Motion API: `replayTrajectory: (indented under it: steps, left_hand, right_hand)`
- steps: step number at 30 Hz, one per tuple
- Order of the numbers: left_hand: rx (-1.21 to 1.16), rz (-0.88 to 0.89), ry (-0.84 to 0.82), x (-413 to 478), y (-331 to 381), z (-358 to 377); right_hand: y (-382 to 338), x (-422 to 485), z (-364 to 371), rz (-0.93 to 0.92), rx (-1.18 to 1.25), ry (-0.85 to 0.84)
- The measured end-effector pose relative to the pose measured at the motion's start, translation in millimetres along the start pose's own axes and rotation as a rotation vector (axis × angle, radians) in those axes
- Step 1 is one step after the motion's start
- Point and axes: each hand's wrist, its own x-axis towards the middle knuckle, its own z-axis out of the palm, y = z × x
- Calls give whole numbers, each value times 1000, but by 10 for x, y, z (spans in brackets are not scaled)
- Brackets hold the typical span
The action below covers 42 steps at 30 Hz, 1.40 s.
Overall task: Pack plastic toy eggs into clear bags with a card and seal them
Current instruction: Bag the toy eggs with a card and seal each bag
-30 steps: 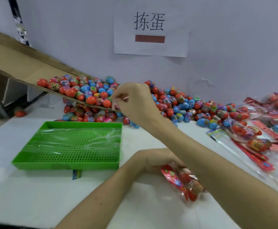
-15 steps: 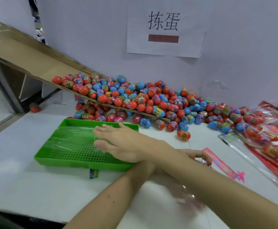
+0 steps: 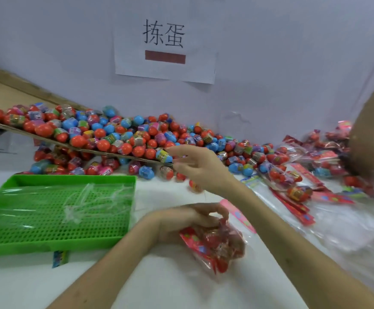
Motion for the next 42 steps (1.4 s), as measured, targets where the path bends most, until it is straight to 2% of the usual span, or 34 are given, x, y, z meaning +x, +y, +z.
replayTrajectory:
  steps: [3,5,7,9,13,16,20,24,26,30,33,35,38,40,42]
  left_hand:
    - [20,2,-26,41,43,20]
    - [8,-17,-51,42,41,-22]
    - [0,-21,-54,37,33,-21]
    - [6,-22,-52,49,30,-31]
    - [27,-33,-60,71,31,-57]
    - [43,-32,-66,72,37,-62]
    - [65,-31,-55,70,35,-58]
    - [64,-34,-52,64,40,-53]
    - [71,-33,-53,59,48,-47]
    - [75,-22,-54,62,52,-47]
    - [75,-31,-54,57,59,-38]
    - [77,-35,-51,64,57,-36]
    - [79,-28,-56,75,41,-43]
    - [90,-30,-57,81,47,-27]
    - [115,-29,-60,86,56,-11]
  right_hand:
    - [569,-39,-444,200,-305,225]
    - [963,-152,-667,398,-544,362]
    - [1290,-318,-852,607,-751,446]
    - [1539,-480,-991,713,-834,487]
    - [1723,-564,-1129,643,-667,629]
    - [1752,-536,-1148,568,-554,662]
    - [1800,-487,-1140,521,-569,480]
    - [1829,-513,-1141,529,-653,467]
    - [1829,-537,-1138,557,-794,428]
    - [1785,-513,-1142,576,-1032,220]
    - [1706,-445,-1229,590,-1011,48]
    - [1629,-413,-1287,575,-1026,11]
    - [1419,-329,-1330,580,-1079,16]
    - [1245,-247,-1369,562,-1095,121]
    - [1011,-122,-1355,484,-960,316]
